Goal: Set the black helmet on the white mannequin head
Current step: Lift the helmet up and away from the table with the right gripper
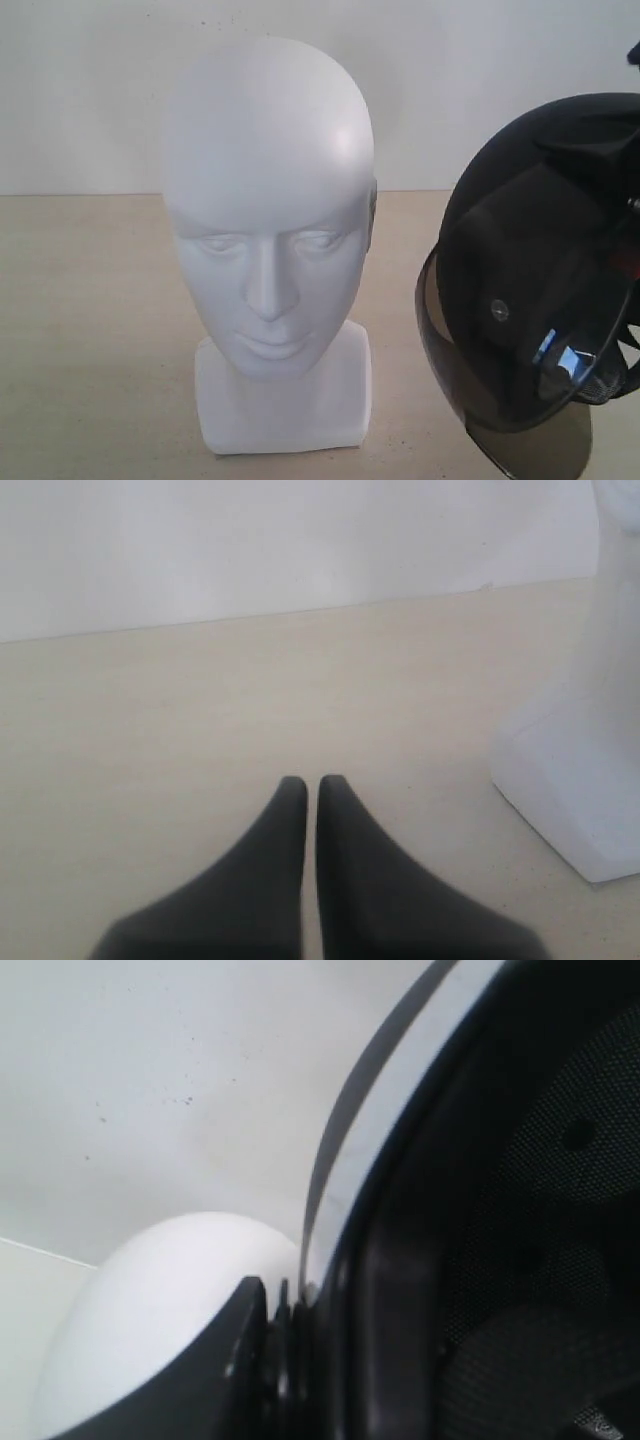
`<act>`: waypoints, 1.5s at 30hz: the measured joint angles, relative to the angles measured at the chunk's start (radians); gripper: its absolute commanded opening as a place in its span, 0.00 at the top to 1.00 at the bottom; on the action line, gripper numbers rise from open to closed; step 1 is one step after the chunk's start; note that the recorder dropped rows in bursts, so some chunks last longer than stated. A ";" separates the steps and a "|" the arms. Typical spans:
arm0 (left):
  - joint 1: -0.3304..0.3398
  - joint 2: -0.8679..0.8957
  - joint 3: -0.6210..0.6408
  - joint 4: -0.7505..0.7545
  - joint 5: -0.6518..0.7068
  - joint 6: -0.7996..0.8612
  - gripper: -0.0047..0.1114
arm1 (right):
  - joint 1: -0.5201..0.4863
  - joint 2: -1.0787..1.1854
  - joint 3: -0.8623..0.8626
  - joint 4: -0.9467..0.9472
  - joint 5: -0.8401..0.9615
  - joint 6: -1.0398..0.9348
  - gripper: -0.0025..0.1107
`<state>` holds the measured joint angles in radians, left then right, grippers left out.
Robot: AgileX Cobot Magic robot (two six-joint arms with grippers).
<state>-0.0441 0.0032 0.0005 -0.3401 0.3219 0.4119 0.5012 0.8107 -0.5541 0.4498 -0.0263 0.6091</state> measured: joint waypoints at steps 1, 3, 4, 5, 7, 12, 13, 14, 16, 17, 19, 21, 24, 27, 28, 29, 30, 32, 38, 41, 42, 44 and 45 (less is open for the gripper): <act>0.000 0.000 0.000 0.000 0.000 0.000 0.92 | 0.000 -0.001 0.000 0.001 -0.014 0.022 0.98; 0.000 0.000 0.000 0.000 0.000 0.000 0.92 | 0.000 -0.003 0.000 0.002 -0.034 0.062 0.98; 0.000 0.000 0.000 0.000 0.000 0.000 0.92 | 0.000 -0.005 0.000 0.002 -0.042 0.084 0.98; 0.000 0.000 0.000 0.000 0.000 0.000 0.92 | 0.000 -0.005 0.000 0.004 -0.050 0.101 0.98; 0.000 0.000 0.000 0.000 0.000 0.000 0.92 | 0.000 -0.006 0.000 0.004 -0.071 0.128 0.98; 0.000 0.000 0.000 0.000 0.000 0.000 0.92 | 0.000 -0.006 0.000 -0.036 -0.115 0.188 0.98; 0.000 0.000 0.000 0.000 0.000 0.000 0.92 | 0.000 -0.006 0.000 -0.049 -0.122 0.197 0.98; 0.000 0.000 0.000 0.000 0.000 0.000 0.92 | 0.000 -0.008 0.000 -0.056 -0.125 0.210 0.98; 0.000 0.000 0.000 0.000 0.000 0.000 0.92 | 0.000 -0.007 0.002 -0.123 -0.149 0.291 0.98; 0.000 0.000 0.000 0.000 0.000 0.000 0.92 | 0.000 -0.007 0.006 -0.212 -0.192 0.404 0.98; 0.000 0.000 0.000 0.000 0.000 0.000 0.92 | 0.000 0.006 0.006 -0.349 -0.306 0.595 0.98; 0.000 0.000 0.000 0.000 0.000 0.000 0.92 | -0.002 0.022 0.006 -0.409 -0.368 0.674 0.98; 0.000 0.000 0.000 0.000 0.000 0.000 0.92 | -0.005 0.047 0.007 -0.435 -0.426 0.727 0.98; 0.000 0.000 0.000 0.000 0.000 0.000 0.92 | -0.005 0.059 0.008 -0.368 -0.467 0.686 0.98; 0.000 0.000 0.000 0.000 0.000 0.000 0.92 | -0.005 0.059 0.008 -0.324 -0.484 0.663 0.98; 0.000 0.000 0.000 0.000 0.000 0.000 0.92 | -0.005 0.059 0.008 -0.281 -0.507 0.640 0.98; 0.000 0.000 0.000 0.000 0.000 0.000 0.92 | -0.005 0.059 0.008 -0.262 -0.519 0.623 0.98; 0.000 0.000 0.000 0.000 0.000 0.000 0.92 | -0.003 0.059 0.008 -0.211 -0.542 0.588 0.98; 0.000 0.000 0.000 0.000 0.000 0.000 0.92 | -0.003 0.059 0.008 0.034 -0.630 0.424 0.98; 0.000 0.000 0.000 0.000 0.000 0.000 0.92 | -0.003 0.059 0.008 0.116 -0.686 0.395 0.98; 0.000 0.000 0.000 0.000 0.000 0.000 0.92 | -0.003 0.059 0.008 0.128 -0.697 0.395 0.98; 0.000 0.000 0.000 0.000 0.000 0.000 0.92 | -0.003 0.059 0.008 0.143 -0.711 0.401 0.98; 0.000 0.000 0.000 0.000 0.000 0.000 0.92 | -0.003 0.059 0.008 0.150 -0.715 0.409 0.98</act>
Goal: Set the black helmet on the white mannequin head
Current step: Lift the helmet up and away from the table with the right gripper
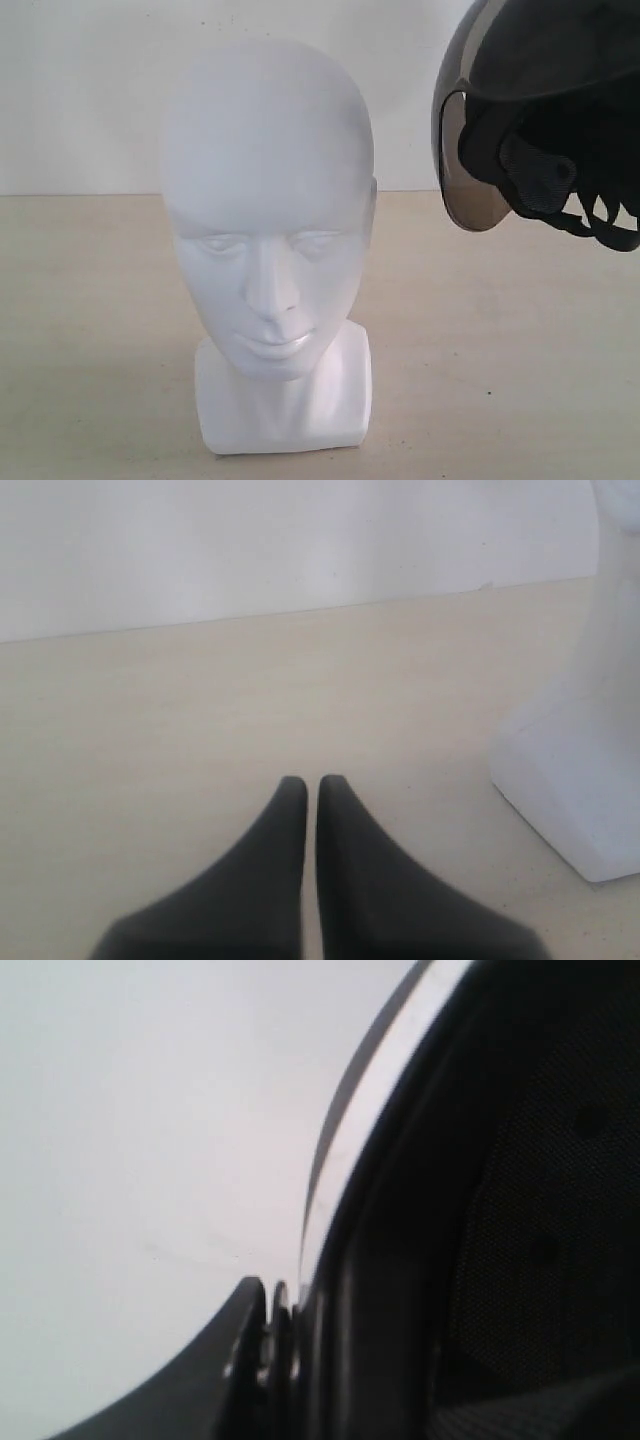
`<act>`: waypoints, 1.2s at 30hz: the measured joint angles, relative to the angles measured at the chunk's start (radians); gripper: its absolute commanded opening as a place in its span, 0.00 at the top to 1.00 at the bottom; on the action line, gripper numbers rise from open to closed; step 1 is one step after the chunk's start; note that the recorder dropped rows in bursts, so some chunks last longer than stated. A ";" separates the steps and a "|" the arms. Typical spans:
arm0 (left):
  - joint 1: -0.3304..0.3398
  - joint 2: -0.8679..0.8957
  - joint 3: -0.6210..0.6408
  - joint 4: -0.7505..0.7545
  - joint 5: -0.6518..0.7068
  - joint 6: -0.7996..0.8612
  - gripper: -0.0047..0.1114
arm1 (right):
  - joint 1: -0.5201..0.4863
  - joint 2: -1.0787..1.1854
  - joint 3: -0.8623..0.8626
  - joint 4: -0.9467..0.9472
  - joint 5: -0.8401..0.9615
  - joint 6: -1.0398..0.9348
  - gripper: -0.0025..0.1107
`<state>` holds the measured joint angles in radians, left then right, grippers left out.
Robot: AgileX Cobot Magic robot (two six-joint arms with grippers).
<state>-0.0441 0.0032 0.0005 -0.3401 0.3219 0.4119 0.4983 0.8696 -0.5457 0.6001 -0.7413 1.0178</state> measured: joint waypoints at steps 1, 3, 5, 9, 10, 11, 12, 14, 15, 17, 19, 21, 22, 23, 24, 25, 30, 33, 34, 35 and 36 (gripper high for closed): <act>0.000 0.000 0.000 0.000 0.000 0.000 0.92 | 0.000 0.000 0.000 0.002 -0.005 0.006 0.98; 0.000 0.000 0.000 0.000 0.000 0.000 0.92 | 0.000 0.000 0.000 0.009 -0.015 0.023 0.98; 0.000 0.000 0.000 0.000 0.000 0.000 0.92 | 0.000 0.000 0.000 0.010 -0.038 0.054 0.98; 0.000 0.000 0.000 0.000 0.000 0.000 0.92 | 0.000 0.000 0.000 -0.003 -0.090 0.125 0.98; 0.000 0.000 0.000 0.000 0.000 0.000 0.92 | 0.000 0.000 0.000 -0.010 -0.103 0.143 0.98; 0.000 0.000 0.000 0.000 0.000 0.000 0.92 | 0.000 0.000 -0.002 -0.019 -0.114 0.155 0.98; 0.000 0.000 0.000 0.000 0.000 0.000 0.92 | 0.000 0.000 -0.007 -0.029 -0.121 0.167 0.98; 0.000 0.000 0.000 0.000 0.000 0.000 0.92 | 0.000 0.002 -0.030 -0.050 -0.121 0.179 0.98; 0.000 0.000 0.000 0.000 0.000 0.000 0.92 | 0.000 0.004 -0.044 -0.066 -0.119 0.182 0.98; 0.000 0.000 0.000 0.000 0.000 0.000 0.92 | 0.000 0.016 -0.086 -0.098 -0.119 0.189 0.98; 0.000 0.000 0.000 0.000 0.000 0.000 0.92 | 0.000 0.037 -0.125 -0.129 -0.124 0.204 0.98; 0.000 0.000 0.000 0.000 0.000 0.000 0.92 | 0.000 0.062 -0.162 -0.158 -0.141 0.235 0.98; 0.000 0.000 0.000 0.000 0.000 0.000 0.92 | 0.000 0.079 -0.177 -0.170 -0.156 0.258 0.98; 0.000 0.000 0.000 0.000 0.000 0.000 0.92 | 0.000 0.099 -0.191 -0.180 -0.174 0.280 0.98; 0.000 0.000 0.000 0.000 0.000 0.000 0.92 | 0.000 0.115 -0.202 -0.193 -0.191 0.296 0.98; 0.000 0.000 0.000 0.000 0.000 0.000 0.92 | 0.000 0.136 -0.217 -0.203 -0.209 0.316 0.98; 0.000 0.000 0.000 0.000 0.000 0.000 0.92 | 0.000 0.232 -0.293 -0.250 -0.269 0.427 0.98; 0.000 0.000 0.000 0.000 0.000 0.000 0.92 | 0.000 0.285 -0.338 -0.277 -0.317 0.512 0.98; 0.000 0.000 0.000 0.000 0.000 0.000 0.92 | 0.000 0.302 -0.351 -0.283 -0.336 0.543 0.98; 0.000 0.000 0.000 0.000 0.000 0.000 0.92 | 0.000 0.317 -0.363 -0.288 -0.349 0.576 0.98; 0.000 0.000 0.000 0.000 0.000 0.000 0.92 | 0.000 0.330 -0.373 -0.290 -0.358 0.609 0.98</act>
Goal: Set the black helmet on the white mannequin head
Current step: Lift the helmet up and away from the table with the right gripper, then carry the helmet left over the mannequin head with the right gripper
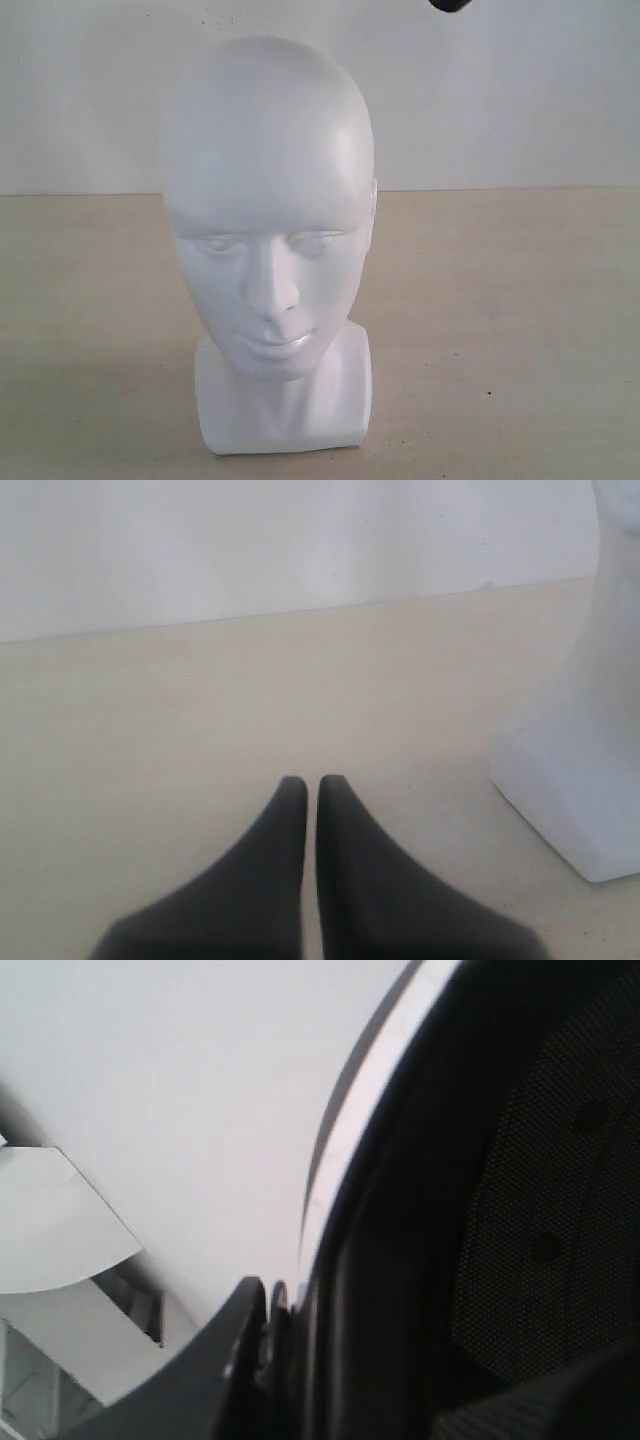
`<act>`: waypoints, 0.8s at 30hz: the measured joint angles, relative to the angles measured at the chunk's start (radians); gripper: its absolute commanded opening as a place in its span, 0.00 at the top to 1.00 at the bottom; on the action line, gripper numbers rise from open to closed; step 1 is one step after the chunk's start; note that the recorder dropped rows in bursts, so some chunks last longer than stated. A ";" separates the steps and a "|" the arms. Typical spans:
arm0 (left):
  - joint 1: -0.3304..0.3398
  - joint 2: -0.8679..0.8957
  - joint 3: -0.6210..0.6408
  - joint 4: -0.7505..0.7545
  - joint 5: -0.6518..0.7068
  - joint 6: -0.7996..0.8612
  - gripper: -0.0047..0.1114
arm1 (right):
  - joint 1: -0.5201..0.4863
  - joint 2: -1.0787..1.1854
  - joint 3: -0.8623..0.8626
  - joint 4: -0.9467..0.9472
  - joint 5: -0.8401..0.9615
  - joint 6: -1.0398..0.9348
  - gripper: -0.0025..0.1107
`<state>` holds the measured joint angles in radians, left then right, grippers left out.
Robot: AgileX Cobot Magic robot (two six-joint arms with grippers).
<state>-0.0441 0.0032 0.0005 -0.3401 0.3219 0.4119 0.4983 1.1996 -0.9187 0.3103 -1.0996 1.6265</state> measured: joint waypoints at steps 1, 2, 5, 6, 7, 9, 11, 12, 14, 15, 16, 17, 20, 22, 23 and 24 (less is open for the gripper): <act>0.000 0.000 0.000 0.000 0.000 0.000 0.92 | 0.000 0.012 -0.011 -0.005 -0.006 0.034 0.98; 0.000 0.000 0.000 0.000 0.000 0.000 0.92 | 0.000 0.024 -0.021 -0.011 -0.010 0.064 0.98; 0.000 0.000 0.000 0.000 0.000 0.000 0.92 | 0.000 0.051 -0.048 -0.074 -0.012 0.127 0.98; 0.000 0.000 0.000 0.000 0.000 0.000 0.92 | 0.000 0.061 -0.060 -0.107 -0.012 0.144 0.98; 0.000 0.000 0.000 0.000 0.000 0.000 0.92 | 0.000 0.069 -0.074 -0.135 -0.010 0.157 0.98; 0.000 0.000 0.000 0.000 0.000 0.000 0.92 | 0.000 0.087 -0.098 -0.203 -0.010 0.182 0.98; 0.000 0.000 0.000 0.000 0.000 0.000 0.92 | 0.000 0.097 -0.111 -0.264 -0.014 0.194 0.98; 0.000 0.000 0.000 0.000 0.000 0.000 0.92 | 0.000 0.101 -0.113 -0.289 -0.014 0.198 0.98; 0.000 0.000 0.000 0.000 0.000 0.000 0.92 | 0.000 0.110 -0.117 -0.320 -0.019 0.203 0.98; 0.000 0.000 0.000 0.000 0.000 0.000 0.92 | 0.000 0.115 -0.117 -0.328 -0.024 0.206 0.98; 0.000 0.000 0.000 0.000 0.000 0.000 0.92 | 0.000 0.120 -0.117 -0.333 -0.026 0.206 0.98; 0.000 0.000 0.000 0.000 0.000 0.000 0.92 | 0.000 0.129 -0.117 -0.341 -0.028 0.206 0.98; 0.000 0.000 0.000 0.000 0.000 0.000 0.92 | 0.014 0.159 -0.117 -0.356 -0.031 0.205 0.98; 0.000 0.000 0.000 0.000 0.000 0.000 0.92 | 0.034 0.184 -0.119 -0.356 -0.031 0.202 0.98; 0.000 0.000 0.000 0.000 0.000 0.000 0.92 | 0.046 0.201 -0.127 -0.362 -0.029 0.202 0.98; 0.000 0.000 0.000 0.000 0.000 0.000 0.92 | 0.053 0.217 -0.134 -0.370 -0.024 0.202 0.98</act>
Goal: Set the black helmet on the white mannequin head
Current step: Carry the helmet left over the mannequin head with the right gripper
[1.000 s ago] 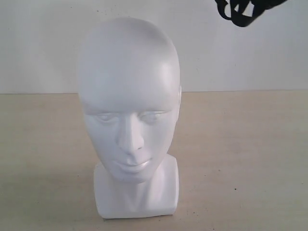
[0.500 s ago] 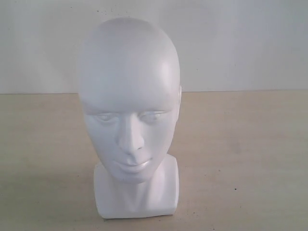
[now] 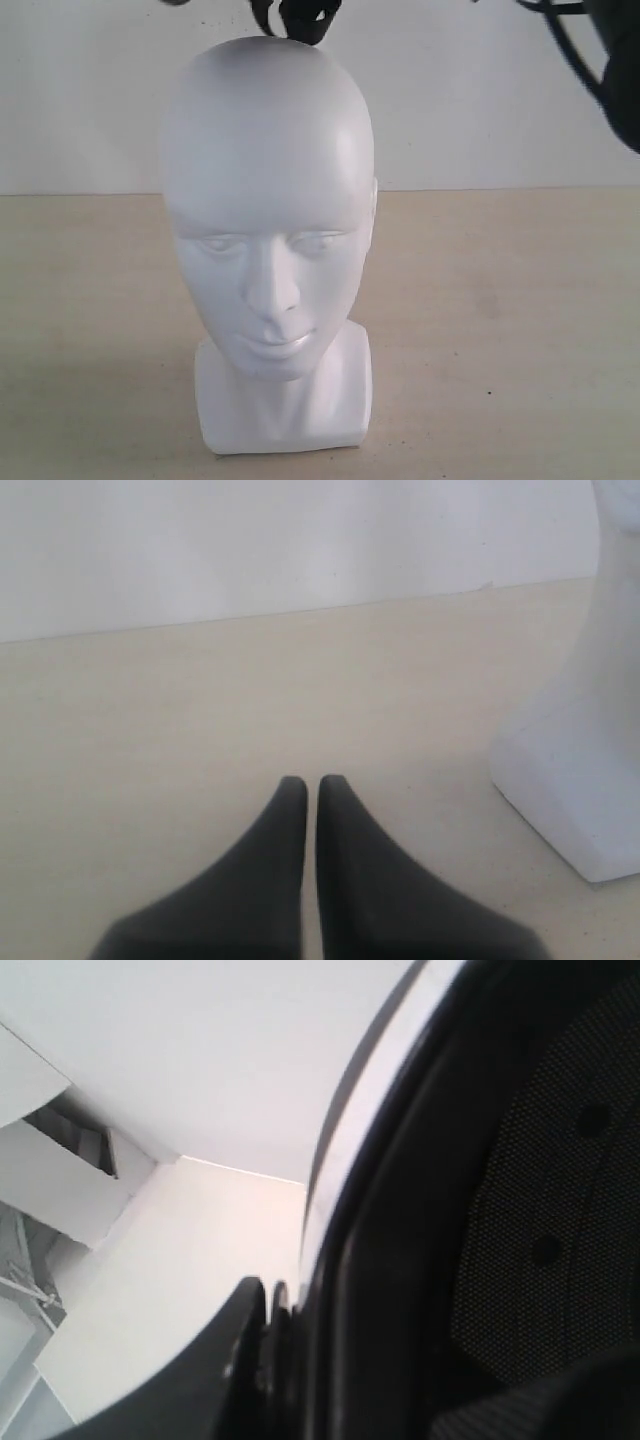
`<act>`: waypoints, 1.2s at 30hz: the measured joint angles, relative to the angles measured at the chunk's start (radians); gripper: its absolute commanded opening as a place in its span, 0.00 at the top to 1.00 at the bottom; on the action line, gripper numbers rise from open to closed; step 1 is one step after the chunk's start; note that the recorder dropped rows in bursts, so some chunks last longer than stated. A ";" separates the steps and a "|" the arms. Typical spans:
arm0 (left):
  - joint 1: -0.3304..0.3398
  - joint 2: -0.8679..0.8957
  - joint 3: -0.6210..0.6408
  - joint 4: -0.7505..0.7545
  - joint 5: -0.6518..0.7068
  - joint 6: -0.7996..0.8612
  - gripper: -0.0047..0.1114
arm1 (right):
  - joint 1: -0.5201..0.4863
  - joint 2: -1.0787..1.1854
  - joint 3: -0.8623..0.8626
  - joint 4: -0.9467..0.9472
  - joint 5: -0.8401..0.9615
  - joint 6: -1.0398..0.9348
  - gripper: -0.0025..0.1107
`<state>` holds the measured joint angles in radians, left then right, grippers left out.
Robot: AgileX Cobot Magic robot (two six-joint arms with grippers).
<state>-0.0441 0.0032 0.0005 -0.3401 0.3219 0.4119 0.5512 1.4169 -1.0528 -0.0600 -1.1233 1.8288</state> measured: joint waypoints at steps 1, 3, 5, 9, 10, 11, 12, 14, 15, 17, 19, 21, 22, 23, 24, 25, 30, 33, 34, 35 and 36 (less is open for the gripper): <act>0.000 0.000 0.000 0.000 0.000 0.000 0.92 | 0.007 0.012 -0.009 -0.010 0.005 0.002 0.98; 0.000 0.000 0.000 0.000 0.000 0.000 0.92 | 0.015 0.040 -0.037 -0.040 0.021 0.004 0.98; 0.000 0.000 0.000 0.000 0.000 0.000 0.92 | 0.017 0.064 -0.073 -0.072 0.023 0.004 0.98; 0.000 0.000 0.000 0.000 0.000 0.000 0.92 | 0.017 0.096 -0.133 -0.136 0.018 0.004 0.98; 0.000 0.000 0.000 0.000 0.000 0.000 0.92 | 0.017 0.101 -0.142 -0.150 0.014 0.004 0.98; 0.000 0.000 0.000 0.000 0.000 0.000 0.92 | 0.017 0.105 -0.147 -0.162 0.012 0.004 0.98; 0.000 0.000 0.000 0.000 0.000 0.000 0.92 | 0.017 0.108 -0.151 -0.172 0.007 0.004 0.98; 0.000 0.000 0.000 0.000 0.000 0.000 0.92 | 0.017 0.114 -0.151 -0.184 0.000 0.004 0.98; 0.000 0.000 0.000 0.000 0.000 0.000 0.92 | 0.017 0.116 -0.151 -0.187 -0.002 0.004 0.98; 0.000 0.000 0.000 0.000 0.000 0.000 0.92 | 0.017 0.122 -0.151 -0.196 0.000 0.006 0.98; 0.000 0.000 0.000 0.000 0.000 0.000 0.92 | 0.017 0.128 -0.151 -0.208 0.000 0.011 0.98; 0.000 0.000 0.000 0.000 0.000 0.000 0.92 | 0.030 0.130 -0.151 -0.213 0.006 0.019 0.98; 0.000 0.000 0.000 0.000 0.000 0.000 0.92 | 0.037 0.131 -0.151 -0.213 0.008 0.023 0.98; 0.000 0.000 0.000 0.000 0.000 0.000 0.92 | 0.048 0.131 -0.151 -0.213 0.008 0.031 0.98; 0.000 0.000 0.000 0.000 0.000 0.000 0.92 | 0.059 0.132 -0.151 -0.213 0.008 0.038 0.98; 0.000 0.000 0.000 0.000 0.000 0.000 0.92 | 0.068 0.132 -0.151 -0.213 0.008 0.041 0.98; 0.000 0.000 0.000 0.000 0.000 0.000 0.92 | 0.098 0.134 -0.151 -0.190 0.006 0.063 0.98; 0.000 0.000 0.000 0.000 0.000 0.000 0.92 | 0.098 0.134 -0.151 -0.165 0.006 0.063 0.98; 0.000 0.000 0.000 0.000 0.000 0.000 0.92 | 0.098 0.134 -0.151 -0.157 0.006 0.061 0.98; 0.000 0.000 0.000 0.000 0.000 0.000 0.92 | 0.098 0.134 -0.151 -0.153 0.006 0.061 0.98; 0.000 0.000 0.000 0.000 0.000 0.000 0.92 | 0.098 0.134 -0.151 -0.153 0.006 0.061 0.98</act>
<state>-0.0441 0.0032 0.0005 -0.3401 0.3219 0.4119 0.6491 1.5504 -1.2041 -0.2125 -1.1172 1.8894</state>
